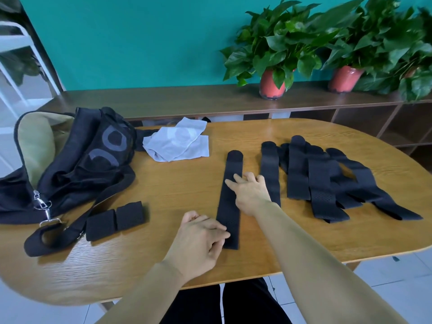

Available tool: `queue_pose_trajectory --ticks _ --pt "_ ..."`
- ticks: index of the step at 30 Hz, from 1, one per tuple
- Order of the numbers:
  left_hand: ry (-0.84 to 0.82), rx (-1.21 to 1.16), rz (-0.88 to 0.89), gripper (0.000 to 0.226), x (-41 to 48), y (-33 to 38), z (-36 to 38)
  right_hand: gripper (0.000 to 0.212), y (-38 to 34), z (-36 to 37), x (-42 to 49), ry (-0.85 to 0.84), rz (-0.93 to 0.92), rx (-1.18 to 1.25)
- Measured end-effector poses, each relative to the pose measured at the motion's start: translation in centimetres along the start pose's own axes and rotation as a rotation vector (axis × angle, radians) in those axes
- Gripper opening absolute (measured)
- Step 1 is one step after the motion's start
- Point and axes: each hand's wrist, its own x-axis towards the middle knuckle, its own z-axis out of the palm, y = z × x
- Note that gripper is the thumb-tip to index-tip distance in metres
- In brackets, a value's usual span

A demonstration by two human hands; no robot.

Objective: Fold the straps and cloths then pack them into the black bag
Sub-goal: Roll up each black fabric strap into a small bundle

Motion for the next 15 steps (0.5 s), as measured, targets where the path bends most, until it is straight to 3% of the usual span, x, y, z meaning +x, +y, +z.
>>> queue_pose_trajectory --ticks 10,13,15 --pt "-0.053 0.024 0.014 0.019 -0.4 0.1 -0.5 0.065 -0.5 -0.4 0.8 -0.014 -0.114 0.013" --pt "-0.032 0.009 0.008 0.024 -0.8 0.3 -0.9 0.068 -0.2 -0.8 -0.2 -0.001 -0.09 0.224" --pt "0.023 -0.035 -0.032 0.027 -1.2 0.1 -1.3 0.062 0.2 -0.8 -1.6 0.112 -0.059 0.348"
